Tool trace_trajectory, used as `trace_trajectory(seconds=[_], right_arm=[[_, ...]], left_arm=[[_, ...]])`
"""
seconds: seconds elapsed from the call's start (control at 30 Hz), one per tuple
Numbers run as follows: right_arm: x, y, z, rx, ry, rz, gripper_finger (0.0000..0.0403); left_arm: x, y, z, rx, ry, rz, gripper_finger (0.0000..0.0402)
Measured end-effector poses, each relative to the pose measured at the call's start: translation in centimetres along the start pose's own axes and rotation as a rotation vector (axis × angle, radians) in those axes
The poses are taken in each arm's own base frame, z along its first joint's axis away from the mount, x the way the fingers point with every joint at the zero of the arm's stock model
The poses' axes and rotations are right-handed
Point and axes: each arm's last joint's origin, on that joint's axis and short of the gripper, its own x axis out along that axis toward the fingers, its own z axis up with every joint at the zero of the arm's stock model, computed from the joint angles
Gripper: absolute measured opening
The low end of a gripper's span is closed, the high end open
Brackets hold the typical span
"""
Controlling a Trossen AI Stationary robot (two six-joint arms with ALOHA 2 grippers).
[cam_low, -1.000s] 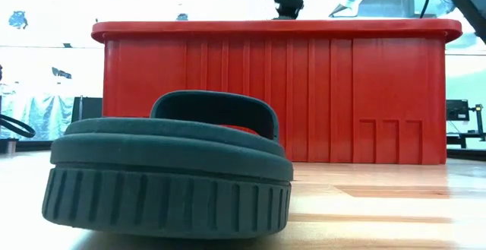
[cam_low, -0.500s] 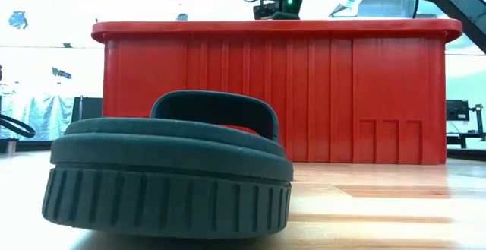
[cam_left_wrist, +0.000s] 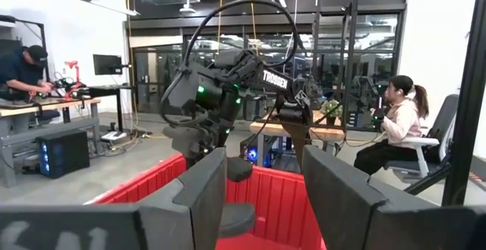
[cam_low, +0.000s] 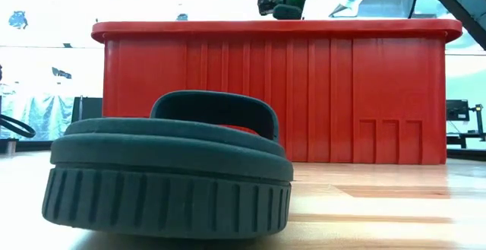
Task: Pick and place slides into bin
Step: Put the right black slide into the red bin
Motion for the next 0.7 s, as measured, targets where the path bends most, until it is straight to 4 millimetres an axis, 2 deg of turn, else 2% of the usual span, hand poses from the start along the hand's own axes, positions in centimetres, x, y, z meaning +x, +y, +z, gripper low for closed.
trace_trajectory(seconds=[0.3, 0.53, 0.7], right_arm=[[-1.9, -0.2, -0.3, 0.043, -0.067, -0.026, 0.0], [-4.7, 0.0, -0.9, 0.068, -0.168, -0.053, 0.0], [-6.0, 0.4, -1.1, 0.075, -0.198, -0.084, 0.0]], left_arm=[[0.0, 0.0, 0.0, 0.001, 0.002, 0.0, 0.0165], [0.0, 0.0, 0.0, 0.002, 0.002, 0.0, 0.0165], [0.0, 0.0, 0.0, 0.005, 0.002, 0.008, 0.0165]])
